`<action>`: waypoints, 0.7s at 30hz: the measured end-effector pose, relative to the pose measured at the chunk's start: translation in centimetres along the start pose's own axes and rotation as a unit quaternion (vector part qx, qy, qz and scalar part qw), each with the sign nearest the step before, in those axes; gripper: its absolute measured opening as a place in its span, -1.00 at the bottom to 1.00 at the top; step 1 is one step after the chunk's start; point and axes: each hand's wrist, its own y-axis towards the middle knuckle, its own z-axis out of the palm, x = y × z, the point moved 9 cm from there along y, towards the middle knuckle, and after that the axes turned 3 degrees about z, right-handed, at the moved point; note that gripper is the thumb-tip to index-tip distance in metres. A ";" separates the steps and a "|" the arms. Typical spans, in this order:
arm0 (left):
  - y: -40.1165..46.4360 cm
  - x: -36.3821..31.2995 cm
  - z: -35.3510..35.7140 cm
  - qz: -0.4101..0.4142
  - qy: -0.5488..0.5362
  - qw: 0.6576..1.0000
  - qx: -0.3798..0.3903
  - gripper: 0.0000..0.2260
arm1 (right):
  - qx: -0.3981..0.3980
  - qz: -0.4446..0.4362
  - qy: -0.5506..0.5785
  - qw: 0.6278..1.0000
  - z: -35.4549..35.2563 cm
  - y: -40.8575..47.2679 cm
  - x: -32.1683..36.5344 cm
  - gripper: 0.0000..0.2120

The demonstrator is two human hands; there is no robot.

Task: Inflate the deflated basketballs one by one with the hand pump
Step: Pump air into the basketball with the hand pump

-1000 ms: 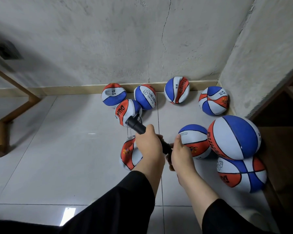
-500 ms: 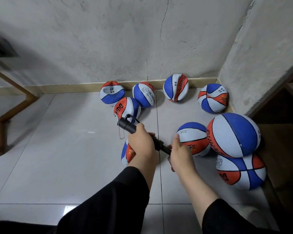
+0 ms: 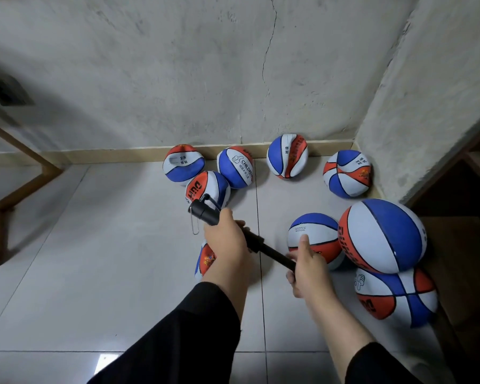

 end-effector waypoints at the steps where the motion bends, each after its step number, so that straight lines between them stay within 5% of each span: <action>1: 0.2 -0.3 -0.1 0.001 -0.005 1.000 0.003 -0.77 | -0.001 0.012 0.007 1.000 -0.4 0.1 -0.5 -0.36; 7: -0.1 0.5 0.0 -0.019 -0.010 1.000 0.005 -0.74 | -0.006 -0.023 -0.007 1.000 -0.3 -0.1 -0.1 -0.40; 11: -1.3 1.1 0.3 -0.020 -0.015 1.000 -0.005 -0.82 | 0.012 -0.075 -0.080 0.994 1.6 -0.3 1.8 -0.23; 15: -2.8 1.4 0.7 -0.006 -0.015 1.000 -0.004 -0.94 | 0.016 -0.095 -0.115 0.989 2.2 -0.7 3.0 -0.35; 21: -1.6 0.3 1.4 -0.009 0.005 1.000 0.015 -0.86 | 0.028 -0.086 -0.058 0.994 1.9 -0.5 3.6 -0.38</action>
